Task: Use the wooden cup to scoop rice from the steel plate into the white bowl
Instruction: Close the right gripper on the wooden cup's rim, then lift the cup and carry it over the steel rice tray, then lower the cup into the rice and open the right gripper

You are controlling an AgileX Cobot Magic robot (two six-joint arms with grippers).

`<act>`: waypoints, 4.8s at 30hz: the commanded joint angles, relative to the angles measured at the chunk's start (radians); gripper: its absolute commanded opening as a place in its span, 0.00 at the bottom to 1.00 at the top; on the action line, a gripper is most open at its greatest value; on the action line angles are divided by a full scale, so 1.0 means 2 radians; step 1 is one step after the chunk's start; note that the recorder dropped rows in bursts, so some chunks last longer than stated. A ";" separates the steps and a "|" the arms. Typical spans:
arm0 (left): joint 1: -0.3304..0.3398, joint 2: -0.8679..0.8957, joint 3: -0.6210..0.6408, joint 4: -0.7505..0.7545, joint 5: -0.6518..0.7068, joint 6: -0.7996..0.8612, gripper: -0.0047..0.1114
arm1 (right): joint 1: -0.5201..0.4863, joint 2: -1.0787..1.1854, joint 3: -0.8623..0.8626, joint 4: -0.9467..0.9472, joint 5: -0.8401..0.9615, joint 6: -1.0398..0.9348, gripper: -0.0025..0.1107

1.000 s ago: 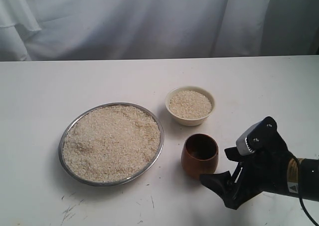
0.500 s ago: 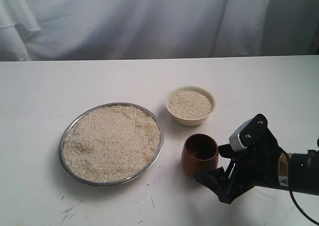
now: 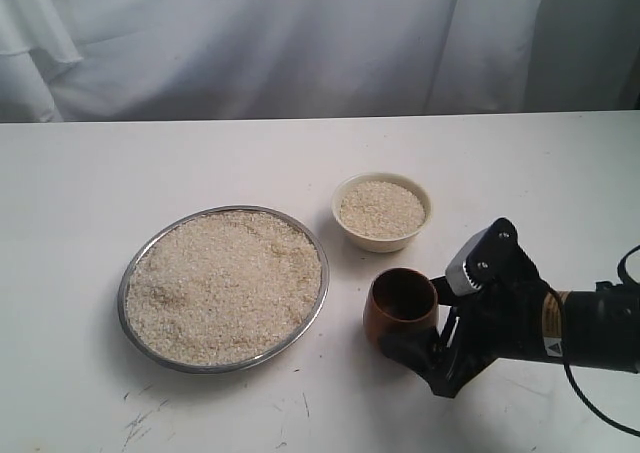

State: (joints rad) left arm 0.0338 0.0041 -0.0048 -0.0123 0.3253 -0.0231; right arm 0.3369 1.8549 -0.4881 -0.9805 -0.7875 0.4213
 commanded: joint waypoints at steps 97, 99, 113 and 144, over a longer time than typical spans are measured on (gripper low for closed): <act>-0.001 -0.002 0.002 0.000 -0.003 0.000 0.04 | 0.195 0.057 -0.362 -0.382 0.187 0.457 0.11; -0.001 -0.002 0.002 0.000 -0.003 0.000 0.04 | 0.195 0.057 -0.362 -0.382 0.195 0.457 0.16; -0.001 -0.002 0.002 0.000 -0.003 0.000 0.04 | 0.203 0.057 -0.362 -0.382 0.282 0.412 0.21; -0.001 -0.002 0.002 0.000 -0.003 0.000 0.04 | 0.236 0.068 -0.363 -0.382 0.313 0.305 0.59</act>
State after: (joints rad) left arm 0.0338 0.0041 -0.0048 -0.0123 0.3253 -0.0229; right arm 0.8069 2.0029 -1.2061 -1.7450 -0.1614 0.9950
